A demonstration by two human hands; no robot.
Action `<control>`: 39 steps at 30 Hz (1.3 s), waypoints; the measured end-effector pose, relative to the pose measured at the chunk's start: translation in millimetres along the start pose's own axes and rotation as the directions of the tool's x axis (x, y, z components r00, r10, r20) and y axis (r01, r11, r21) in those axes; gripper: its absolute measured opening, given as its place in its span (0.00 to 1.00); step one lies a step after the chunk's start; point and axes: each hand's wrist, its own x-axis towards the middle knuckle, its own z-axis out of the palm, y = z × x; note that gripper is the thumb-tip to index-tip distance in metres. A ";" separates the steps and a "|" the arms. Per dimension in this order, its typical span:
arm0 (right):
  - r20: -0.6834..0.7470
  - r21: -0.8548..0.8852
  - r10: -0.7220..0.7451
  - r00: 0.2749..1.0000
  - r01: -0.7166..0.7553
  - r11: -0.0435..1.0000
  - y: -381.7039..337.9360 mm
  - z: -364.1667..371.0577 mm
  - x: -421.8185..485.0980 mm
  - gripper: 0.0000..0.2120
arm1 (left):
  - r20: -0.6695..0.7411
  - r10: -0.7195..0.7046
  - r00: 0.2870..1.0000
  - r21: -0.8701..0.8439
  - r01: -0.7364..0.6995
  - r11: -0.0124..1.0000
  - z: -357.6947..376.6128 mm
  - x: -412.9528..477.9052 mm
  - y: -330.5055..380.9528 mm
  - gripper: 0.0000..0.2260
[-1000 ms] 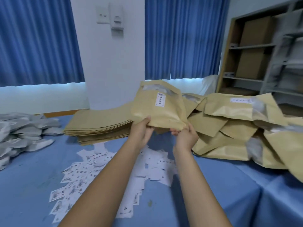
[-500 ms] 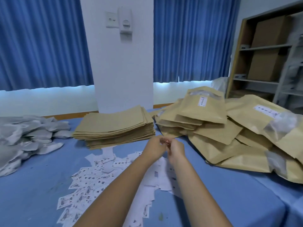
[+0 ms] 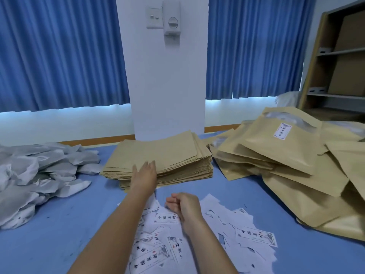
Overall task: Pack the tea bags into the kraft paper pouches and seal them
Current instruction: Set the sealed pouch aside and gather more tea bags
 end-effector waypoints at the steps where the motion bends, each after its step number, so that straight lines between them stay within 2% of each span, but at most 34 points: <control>1: 0.001 -0.009 0.011 1.000 -0.011 1.000 0.2 -0.7 0.6 0.07 | -0.021 0.018 1.000 0.029 -0.018 0.999 3.1 2.9 0.3 0.22; 3: 0.005 -0.010 0.030 1.000 -0.030 0.999 0.4 -1.6 0.7 0.07 | -0.069 0.094 0.993 0.095 -0.087 0.992 5.7 2.4 1.7 0.13; 5: 0.014 0.015 0.038 0.999 -0.038 0.999 -0.1 -1.7 1.5 0.08 | -0.121 0.136 0.983 0.093 -0.125 0.988 2.6 -3.7 2.3 0.10; 9: 0.022 0.057 0.036 0.999 -0.037 0.998 0.8 -3.8 2.7 0.08 | -0.347 0.209 0.914 0.012 -0.218 0.976 -7.1 -19.0 -2.7 0.16; 11: 0.030 0.115 0.027 0.999 -0.030 0.993 0.5 -5.8 2.7 0.08 | -0.401 0.215 0.891 -0.095 -0.274 0.957 -11.0 -25.9 -8.1 0.15; 12: 0.052 0.196 0.011 0.999 -0.021 0.980 -2.2 -7.5 2.4 0.11 | -0.435 0.202 0.878 -0.172 -0.301 0.938 -13.8 -28.1 -11.2 0.13; 15: 0.185 0.513 -0.051 0.981 -0.053 0.857 -15.6 -15.5 -0.9 0.31 | -0.548 0.142 0.824 -0.369 -0.391 0.843 -19.5 -38.6 -33.3 0.08; 17: 0.275 0.608 -0.106 0.956 -0.087 0.789 -28.7 -23.5 -4.4 0.38 | -0.548 0.171 0.819 -0.410 -0.441 0.798 -19.2 -52.9 -56.7 0.08; 19: 0.299 0.552 -0.112 0.948 -0.076 0.831 -36.3 -27.2 -10.2 0.35 | -0.486 0.206 0.850 -0.448 -0.444 0.776 -16.7 -68.3 -83.1 0.09; 21: 0.258 0.378 -0.097 0.961 -0.008 0.926 -34.1 -24.3 -16.1 0.22 | -0.432 0.162 0.887 -0.528 -0.394 0.752 -13.9 -83.5 -103.3 0.12; 23: 0.143 0.108 -0.114 0.983 0.099 0.989 -24.6 -15.4 -24.1 0.09 | -0.362 -0.003 0.932 -0.655 -0.252 0.713 -13.2 -98.3 -113.8 0.16; 25: 0.023 -0.080 -0.145 0.989 0.147 0.986 -11.7 -3.7 -31.1 0.07 | -0.307 -0.175 0.935 -0.695 -0.095 0.712 -13.5 -116.6 -114.1 0.16; 26: 0.005 -0.076 -0.152 0.988 0.152 0.985 -5.0 2.5 -34.0 0.08 | -0.320 -0.165 0.933 -0.696 -0.113 0.709 -14.8 -127.8 -108.5 0.16; 28: 0.027 0.005 -0.154 0.988 0.154 0.988 7.2 16.3 -40.6 0.07 | -0.371 0.050 0.927 -0.674 -0.306 0.672 -22.0 -151.1 -87.5 0.15; 29: 0.046 0.037 -0.149 0.988 0.147 0.988 12.4 22.8 -44.1 0.06 | -0.392 0.178 0.903 -0.613 -0.400 0.681 -23.1 -158.8 -75.8 0.15; 31: 0.082 0.060 -0.123 0.989 0.118 0.991 20.7 31.9 -49.5 0.07 | -0.380 0.304 0.874 -0.497 -0.470 0.729 -18.2 -164.4 -57.8 0.17; 33: 0.081 0.025 -0.096 0.992 0.094 0.995 26.3 35.5 -53.7 0.06 | -0.336 0.284 0.898 -0.488 -0.424 0.763 -14.9 -163.9 -53.3 0.14; 36: 0.089 -0.037 -0.063 0.994 0.067 0.997 30.4 36.7 -56.5 0.06 | -0.363 0.258 0.895 -0.527 -0.425 0.736 -11.7 -161.4 -60.7 0.10; 39: 0.151 -0.058 -0.044 0.988 0.054 0.997 32.9 39.0 -57.4 0.05 | -0.358 0.247 0.901 -0.558 -0.418 0.716 -6.9 -161.0 -67.9 0.13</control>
